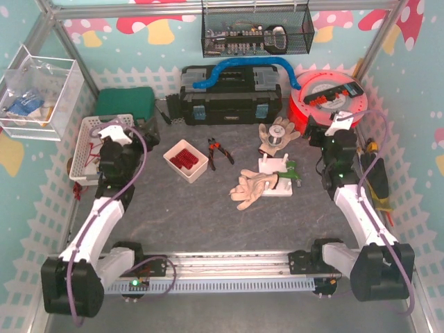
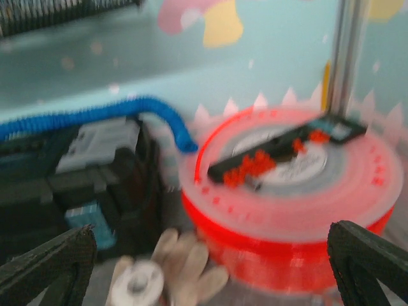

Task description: Install the large spring

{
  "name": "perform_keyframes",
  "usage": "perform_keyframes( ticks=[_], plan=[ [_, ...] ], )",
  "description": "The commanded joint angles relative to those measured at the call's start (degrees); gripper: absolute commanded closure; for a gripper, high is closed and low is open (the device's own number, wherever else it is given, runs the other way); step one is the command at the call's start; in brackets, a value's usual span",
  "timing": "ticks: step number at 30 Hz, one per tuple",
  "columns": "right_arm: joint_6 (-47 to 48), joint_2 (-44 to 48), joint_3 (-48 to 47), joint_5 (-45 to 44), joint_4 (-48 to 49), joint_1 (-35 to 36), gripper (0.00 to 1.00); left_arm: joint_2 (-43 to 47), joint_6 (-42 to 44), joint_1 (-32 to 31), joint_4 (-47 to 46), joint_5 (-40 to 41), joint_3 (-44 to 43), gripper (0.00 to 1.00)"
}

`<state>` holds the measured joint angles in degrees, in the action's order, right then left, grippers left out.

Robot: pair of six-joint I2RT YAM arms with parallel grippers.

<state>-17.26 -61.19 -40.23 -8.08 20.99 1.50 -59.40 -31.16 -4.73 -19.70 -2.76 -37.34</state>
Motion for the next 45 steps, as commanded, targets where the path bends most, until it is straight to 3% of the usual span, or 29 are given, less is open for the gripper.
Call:
perform_keyframes(
  ticks=[1, 4, 7, 16, 20, 27, 34, 45],
  plan=[
    [-7.0, 0.2, 1.5, 7.1, -14.1, -0.4, 0.01, 6.2, -10.9, 1.4, 2.2, -14.0, 5.2, 0.0],
    [-7.1, -0.7, 1.4, 13.4, -14.2, -0.5, 0.01, 5.8, -11.4, 1.3, 1.8, -21.9, 5.0, 0.01],
    [-4.8, -2.9, 0.5, 17.7, -15.5, -0.5, 0.05, 3.5, -10.6, -3.1, 1.2, -24.5, 4.8, 0.01],
    [-2.0, -11.5, 1.4, 20.1, -15.1, -0.2, 0.26, -5.8, 3.9, -35.1, 0.0, -4.3, 1.1, 0.01],
    [-1.3, -14.4, 1.0, 19.5, -15.9, 0.0, 0.36, -11.8, 8.5, -43.3, 0.9, 1.9, -3.1, 0.01],
    [0.3, -19.4, -1.4, 20.2, -19.8, 0.7, 0.44, -13.8, 7.6, -44.8, -0.5, 7.7, 0.4, 0.01],
    [2.0, -24.5, -4.6, 18.1, -24.7, 2.8, 0.41, -10.6, 10.2, -44.7, -6.1, 14.3, 6.8, 0.0],
    [2.3, -30.9, -7.9, 11.7, -29.6, 4.3, 0.37, -11.7, 11.7, -44.3, -10.1, 7.8, 8.6, 0.0]
  ],
)
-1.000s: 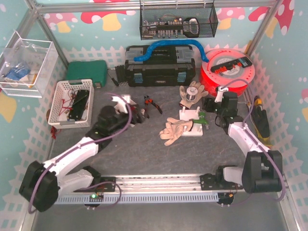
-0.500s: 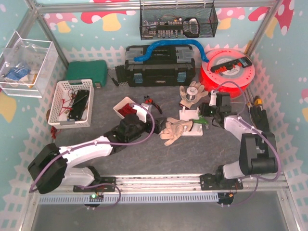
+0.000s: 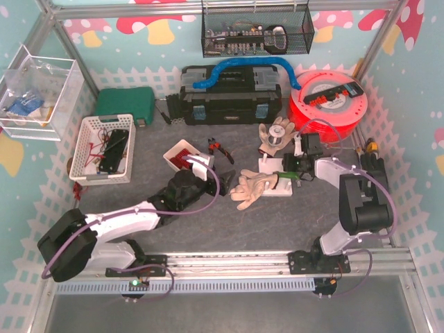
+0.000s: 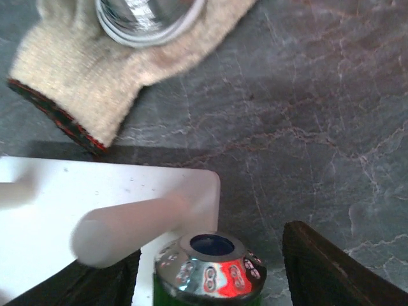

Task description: Install the large spring

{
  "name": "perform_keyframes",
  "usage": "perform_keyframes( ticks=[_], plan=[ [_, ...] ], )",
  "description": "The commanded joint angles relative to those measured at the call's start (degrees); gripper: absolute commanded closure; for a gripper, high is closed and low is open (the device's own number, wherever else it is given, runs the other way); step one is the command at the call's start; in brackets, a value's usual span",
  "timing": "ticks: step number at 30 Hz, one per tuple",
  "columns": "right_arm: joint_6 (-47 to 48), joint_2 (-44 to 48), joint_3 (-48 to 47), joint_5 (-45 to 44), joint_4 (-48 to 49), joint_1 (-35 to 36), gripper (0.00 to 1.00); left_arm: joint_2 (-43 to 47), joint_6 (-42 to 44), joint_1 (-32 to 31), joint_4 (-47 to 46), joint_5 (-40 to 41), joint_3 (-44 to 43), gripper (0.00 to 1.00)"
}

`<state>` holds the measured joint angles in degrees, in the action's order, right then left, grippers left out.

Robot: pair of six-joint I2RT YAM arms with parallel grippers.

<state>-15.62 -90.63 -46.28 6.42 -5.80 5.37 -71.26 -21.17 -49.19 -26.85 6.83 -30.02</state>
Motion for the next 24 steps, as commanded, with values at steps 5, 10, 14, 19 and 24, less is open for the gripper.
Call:
perform_keyframes(
  ticks=[5, 10, 14, 19, 24],
  plan=[
    [0.9, -1.1, -1.6, -1.9, -2.3, 0.6, 0.49, -1.2, 2.5, 0.1, -3.4, -0.1, 1.4, 0.0],
    [1.4, 2.3, -1.1, -0.7, -1.7, 0.7, 0.67, -1.9, 2.7, 0.1, -3.9, 0.0, 1.5, 0.01],
    [0.9, 6.3, -1.0, -1.9, -2.7, 0.7, 0.76, -2.0, 3.1, 0.1, -4.0, 0.4, 1.7, 0.01],
    [-1.3, 13.3, 1.1, -8.5, -4.3, 0.5, 0.81, -1.9, 3.2, 0.1, -4.9, 0.2, 2.2, 0.01],
    [-4.6, 14.9, 1.9, -14.7, -4.2, -2.2, 0.81, -1.9, 3.5, 0.1, -5.1, -0.9, 2.1, 0.0]
  ],
)
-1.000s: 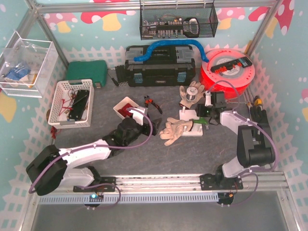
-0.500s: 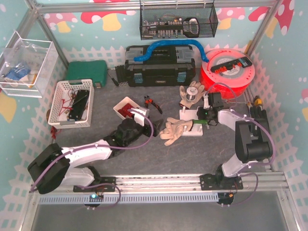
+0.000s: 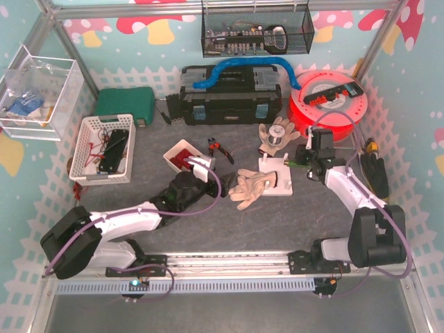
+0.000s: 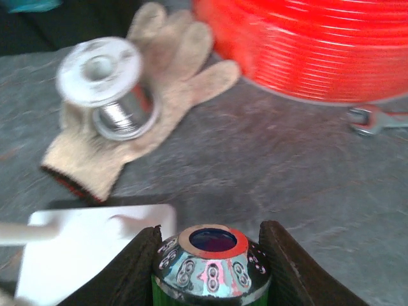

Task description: Install the large spring

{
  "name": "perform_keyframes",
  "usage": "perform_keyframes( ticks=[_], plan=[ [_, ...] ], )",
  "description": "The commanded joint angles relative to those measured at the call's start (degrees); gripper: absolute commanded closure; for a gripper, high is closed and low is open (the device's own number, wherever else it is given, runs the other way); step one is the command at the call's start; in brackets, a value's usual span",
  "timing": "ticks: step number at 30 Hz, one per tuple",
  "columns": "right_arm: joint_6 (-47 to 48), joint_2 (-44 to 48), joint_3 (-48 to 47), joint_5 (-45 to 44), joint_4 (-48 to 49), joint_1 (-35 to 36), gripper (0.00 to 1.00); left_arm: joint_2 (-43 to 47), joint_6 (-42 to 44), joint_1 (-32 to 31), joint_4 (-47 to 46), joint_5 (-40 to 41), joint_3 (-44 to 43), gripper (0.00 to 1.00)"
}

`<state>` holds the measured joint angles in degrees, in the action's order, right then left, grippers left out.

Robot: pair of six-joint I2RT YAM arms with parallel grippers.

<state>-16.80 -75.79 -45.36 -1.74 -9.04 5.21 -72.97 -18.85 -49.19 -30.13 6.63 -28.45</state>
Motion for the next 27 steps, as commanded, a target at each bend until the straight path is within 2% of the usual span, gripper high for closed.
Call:
perform_keyframes(
  ticks=[1, 4, 8, 14, 21, 27],
  plan=[
    [-4.5, -0.4, 0.9, -7.7, -0.8, -3.0, 0.81, -0.1, 1.3, 0.1, -2.0, -0.9, 0.7, 0.0],
    [-8.7, -3.0, 0.6, -9.8, 0.7, -6.0, 0.8, 0.5, 1.6, 0.1, -2.9, -1.2, 1.5, 0.01],
    [-13.2, -7.0, 1.1, -7.9, 4.0, -11.1, 0.78, 1.2, 2.2, 0.1, -2.8, 0.0, 1.8, 0.01],
    [-13.9, -14.9, -1.3, -3.4, 5.0, -14.8, 0.74, 1.6, 0.6, 0.1, 2.2, 11.0, 0.5, 0.01],
    [-13.2, -19.5, -2.5, -4.6, 4.6, -15.3, 0.59, 2.7, 0.7, 0.1, 0.7, 11.4, 1.8, 0.01],
    [-11.6, -17.8, -2.6, -3.9, 3.6, -15.2, 0.42, 2.7, 0.7, 0.1, 0.3, 12.8, 2.1, 0.01]
  ],
)
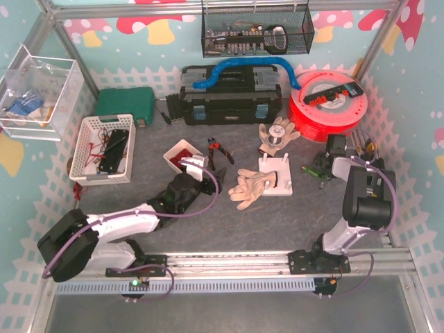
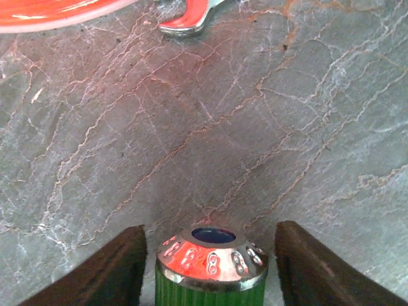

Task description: Install the large spring

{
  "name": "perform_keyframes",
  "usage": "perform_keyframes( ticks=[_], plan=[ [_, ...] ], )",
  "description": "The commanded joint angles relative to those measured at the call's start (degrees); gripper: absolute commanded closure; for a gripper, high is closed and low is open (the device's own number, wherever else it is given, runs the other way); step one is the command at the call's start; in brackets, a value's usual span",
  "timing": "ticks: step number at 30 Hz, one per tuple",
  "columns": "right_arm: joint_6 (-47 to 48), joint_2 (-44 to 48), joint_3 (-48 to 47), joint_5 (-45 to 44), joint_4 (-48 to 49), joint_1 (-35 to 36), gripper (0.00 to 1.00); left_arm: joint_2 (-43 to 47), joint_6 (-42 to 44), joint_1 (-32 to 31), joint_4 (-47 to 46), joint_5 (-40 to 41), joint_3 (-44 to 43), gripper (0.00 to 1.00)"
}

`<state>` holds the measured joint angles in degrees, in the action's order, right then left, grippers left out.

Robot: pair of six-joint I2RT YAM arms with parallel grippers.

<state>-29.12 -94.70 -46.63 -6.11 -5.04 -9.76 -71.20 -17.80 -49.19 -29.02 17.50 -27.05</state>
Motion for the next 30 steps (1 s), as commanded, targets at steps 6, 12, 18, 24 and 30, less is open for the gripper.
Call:
perform_keyframes(
  ticks=[6, 12, 18, 24, 30],
  plan=[
    [2.3, 6.8, -0.7, 5.4, -1.8, 1.0, 0.33, 0.9, -3.2, 1.3, 2.8, 2.5, -0.5, 0.0],
    [6.2, 15.2, 0.7, 14.7, -1.9, 5.7, 0.34, 2.3, -9.6, 6.1, 6.9, -1.3, -0.5, 0.0],
    [10.2, 20.7, 3.4, 22.1, -1.1, 13.3, 0.43, 3.1, -12.4, 8.4, 7.5, -4.7, 0.9, 0.01],
    [11.4, 19.8, 6.5, 25.9, 0.8, 20.3, 0.51, 4.0, -11.6, 6.5, 0.0, -6.7, 6.2, 0.01],
    [13.0, 15.1, 7.0, 24.5, 0.7, 21.2, 0.56, 5.8, -5.6, 5.6, -5.0, -9.1, 9.1, 0.01]
  ],
)
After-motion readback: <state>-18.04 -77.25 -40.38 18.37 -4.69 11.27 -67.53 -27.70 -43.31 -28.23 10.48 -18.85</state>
